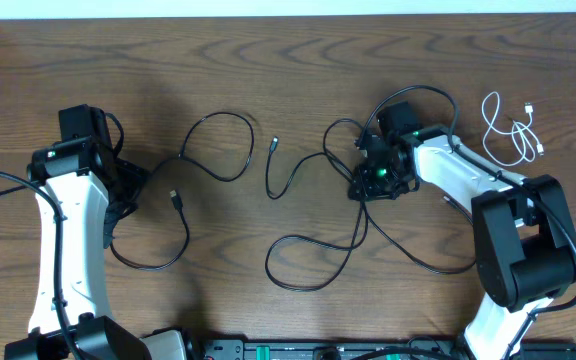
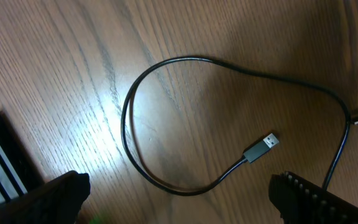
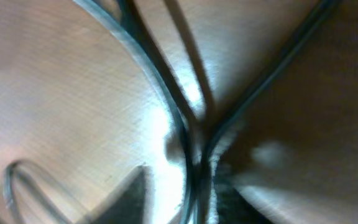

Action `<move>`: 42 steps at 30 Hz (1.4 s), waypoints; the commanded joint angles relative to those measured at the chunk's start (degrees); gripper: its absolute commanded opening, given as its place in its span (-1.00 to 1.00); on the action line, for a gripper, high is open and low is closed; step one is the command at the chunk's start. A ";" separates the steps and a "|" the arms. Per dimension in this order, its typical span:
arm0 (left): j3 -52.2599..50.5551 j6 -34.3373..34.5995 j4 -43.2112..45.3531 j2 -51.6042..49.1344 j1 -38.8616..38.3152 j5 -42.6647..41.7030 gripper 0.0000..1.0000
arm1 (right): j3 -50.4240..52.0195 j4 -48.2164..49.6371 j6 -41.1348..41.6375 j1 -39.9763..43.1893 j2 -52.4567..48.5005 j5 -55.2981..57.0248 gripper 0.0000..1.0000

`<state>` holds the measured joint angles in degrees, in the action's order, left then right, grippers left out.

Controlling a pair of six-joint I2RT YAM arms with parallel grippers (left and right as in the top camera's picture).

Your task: Untangle cables

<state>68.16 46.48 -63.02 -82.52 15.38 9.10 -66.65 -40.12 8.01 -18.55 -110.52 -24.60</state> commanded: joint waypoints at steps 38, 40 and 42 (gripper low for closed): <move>0.28 -0.31 -0.35 -0.13 0.09 0.33 0.95 | 22.53 9.53 5.33 22.21 7.13 -14.36 0.46; 0.28 -0.31 -0.35 -0.13 0.09 0.33 0.96 | 22.53 12.68 5.01 22.21 7.13 -18.80 0.51; 0.28 -0.31 -0.35 -0.13 0.09 0.33 0.96 | 22.53 15.10 5.05 22.01 7.13 -21.31 0.57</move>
<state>68.16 46.46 -63.02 -82.52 15.38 9.10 -48.01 -26.22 17.04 4.19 -99.15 -36.49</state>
